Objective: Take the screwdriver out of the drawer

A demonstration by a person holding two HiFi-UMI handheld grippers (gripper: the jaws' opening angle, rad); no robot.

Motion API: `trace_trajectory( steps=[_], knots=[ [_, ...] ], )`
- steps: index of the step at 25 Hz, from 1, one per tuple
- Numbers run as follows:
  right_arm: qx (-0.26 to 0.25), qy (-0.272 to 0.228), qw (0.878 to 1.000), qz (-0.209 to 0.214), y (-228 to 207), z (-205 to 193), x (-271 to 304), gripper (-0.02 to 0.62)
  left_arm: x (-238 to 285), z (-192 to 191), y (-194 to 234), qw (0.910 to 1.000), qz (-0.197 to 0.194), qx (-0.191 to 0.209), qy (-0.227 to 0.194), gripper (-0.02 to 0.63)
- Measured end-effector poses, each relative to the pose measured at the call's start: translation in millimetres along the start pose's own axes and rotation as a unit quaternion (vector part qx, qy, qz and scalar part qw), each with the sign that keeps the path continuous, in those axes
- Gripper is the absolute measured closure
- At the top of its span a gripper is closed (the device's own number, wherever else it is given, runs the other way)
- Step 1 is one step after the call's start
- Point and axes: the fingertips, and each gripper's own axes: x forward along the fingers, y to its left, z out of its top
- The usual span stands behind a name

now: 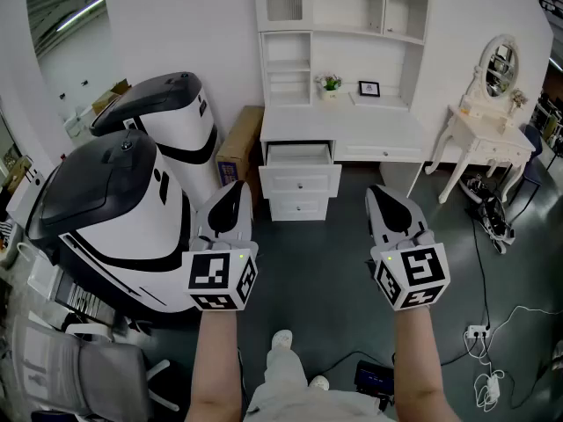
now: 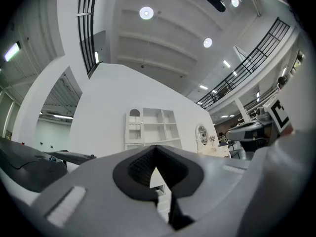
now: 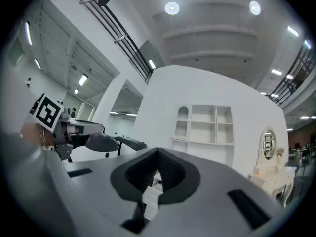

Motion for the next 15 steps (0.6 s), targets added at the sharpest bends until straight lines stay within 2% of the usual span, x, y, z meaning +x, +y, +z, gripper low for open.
trace_trajectory(
  steps=[7,15],
  knots=[
    [-0.011,0.002,1.0,-0.004,4,-2,35,0.591,27,-7,27,1.0,-0.003,-0.005,-0.003,0.603],
    [-0.016,0.022,1.0,-0.011,1,-20,99,0.591,81,-30,72,0.9998,-0.005,-0.021,0.0,0.603]
  ],
)
